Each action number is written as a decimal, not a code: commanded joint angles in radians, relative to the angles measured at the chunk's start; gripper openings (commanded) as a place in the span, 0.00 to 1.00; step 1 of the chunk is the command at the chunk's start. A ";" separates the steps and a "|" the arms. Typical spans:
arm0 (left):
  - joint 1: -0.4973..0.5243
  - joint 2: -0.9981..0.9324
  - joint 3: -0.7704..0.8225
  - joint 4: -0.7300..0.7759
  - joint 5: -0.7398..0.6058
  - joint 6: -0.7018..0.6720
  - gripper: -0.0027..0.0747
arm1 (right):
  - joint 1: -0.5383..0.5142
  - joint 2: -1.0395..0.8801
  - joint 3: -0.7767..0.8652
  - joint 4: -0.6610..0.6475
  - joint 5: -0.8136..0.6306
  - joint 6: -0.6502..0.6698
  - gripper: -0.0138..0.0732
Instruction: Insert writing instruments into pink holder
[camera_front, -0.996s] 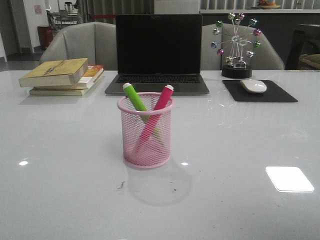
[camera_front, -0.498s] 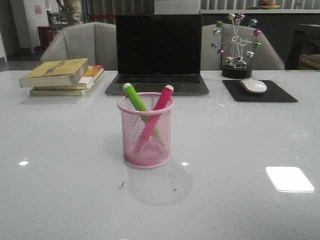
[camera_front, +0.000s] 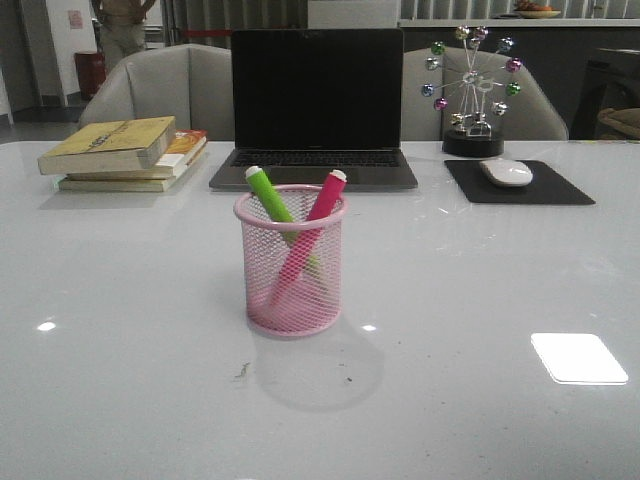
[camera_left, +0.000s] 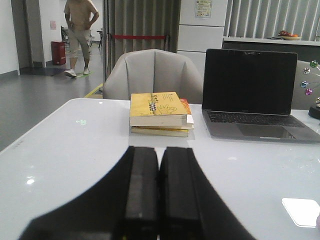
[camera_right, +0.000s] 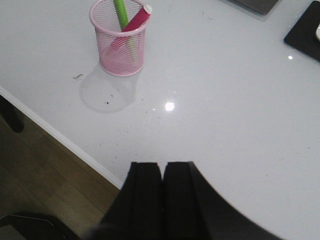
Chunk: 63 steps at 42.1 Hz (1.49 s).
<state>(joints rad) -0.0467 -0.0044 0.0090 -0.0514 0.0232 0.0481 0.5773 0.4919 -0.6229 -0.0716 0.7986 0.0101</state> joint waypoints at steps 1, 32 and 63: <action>-0.006 -0.020 -0.001 -0.012 -0.105 0.033 0.16 | -0.004 0.001 -0.026 -0.003 -0.064 -0.010 0.23; -0.023 -0.020 -0.001 0.051 -0.109 -0.048 0.16 | -0.004 0.001 -0.026 -0.003 -0.063 -0.010 0.23; -0.034 -0.020 -0.001 0.051 -0.109 -0.048 0.16 | -0.004 0.001 -0.026 -0.003 -0.058 -0.010 0.23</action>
<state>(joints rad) -0.0731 -0.0044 0.0090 0.0000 0.0000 0.0078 0.5773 0.4919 -0.6229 -0.0716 0.8008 0.0101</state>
